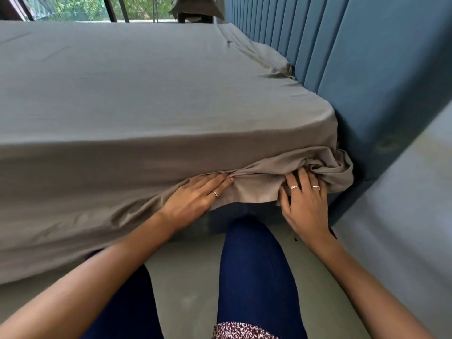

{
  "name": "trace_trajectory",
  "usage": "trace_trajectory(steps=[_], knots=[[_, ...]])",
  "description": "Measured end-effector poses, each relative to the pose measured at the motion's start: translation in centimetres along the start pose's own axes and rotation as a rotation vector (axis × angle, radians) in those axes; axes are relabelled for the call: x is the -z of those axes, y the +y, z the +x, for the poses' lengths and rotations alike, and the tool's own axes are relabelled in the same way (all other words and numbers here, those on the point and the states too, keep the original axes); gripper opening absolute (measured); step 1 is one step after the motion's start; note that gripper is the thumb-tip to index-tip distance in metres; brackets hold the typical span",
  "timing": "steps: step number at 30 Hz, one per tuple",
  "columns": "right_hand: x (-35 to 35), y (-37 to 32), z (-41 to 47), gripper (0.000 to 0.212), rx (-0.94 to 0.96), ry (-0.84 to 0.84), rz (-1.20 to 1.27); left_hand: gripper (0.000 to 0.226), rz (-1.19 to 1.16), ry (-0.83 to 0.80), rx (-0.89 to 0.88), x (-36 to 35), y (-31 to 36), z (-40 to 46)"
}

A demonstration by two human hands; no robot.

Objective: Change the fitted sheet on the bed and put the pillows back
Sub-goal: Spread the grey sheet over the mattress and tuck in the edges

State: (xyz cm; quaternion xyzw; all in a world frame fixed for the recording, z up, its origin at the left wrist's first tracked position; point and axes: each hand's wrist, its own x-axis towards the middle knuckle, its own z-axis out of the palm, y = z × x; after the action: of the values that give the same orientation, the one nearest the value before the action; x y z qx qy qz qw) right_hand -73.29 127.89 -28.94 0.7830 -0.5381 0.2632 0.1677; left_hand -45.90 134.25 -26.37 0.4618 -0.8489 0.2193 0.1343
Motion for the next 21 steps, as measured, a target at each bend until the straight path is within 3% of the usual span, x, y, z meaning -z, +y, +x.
trace_trajectory(steps=[9,13,17,19,21], knots=[[0.4,-2.5,0.8,0.048,-0.145,-0.018,-0.038,0.045,0.061,0.130,0.196,-1.2,2.3,1.5],[0.7,-3.1,2.7,0.056,-0.247,-0.040,-0.089,0.050,0.150,0.068,0.296,-1.2,3.2,3.3],[0.8,-4.7,4.1,0.060,-0.335,-0.103,-0.070,0.054,0.113,-0.096,0.470,-0.6,5.6,6.3],[0.6,-3.7,3.6,0.058,-0.275,-0.114,0.001,0.041,0.106,-0.051,0.440,-0.7,5.1,6.2],[0.5,-1.4,2.8,0.051,-0.158,-0.089,0.151,0.029,0.109,0.038,0.292,-1.0,3.3,4.5]])
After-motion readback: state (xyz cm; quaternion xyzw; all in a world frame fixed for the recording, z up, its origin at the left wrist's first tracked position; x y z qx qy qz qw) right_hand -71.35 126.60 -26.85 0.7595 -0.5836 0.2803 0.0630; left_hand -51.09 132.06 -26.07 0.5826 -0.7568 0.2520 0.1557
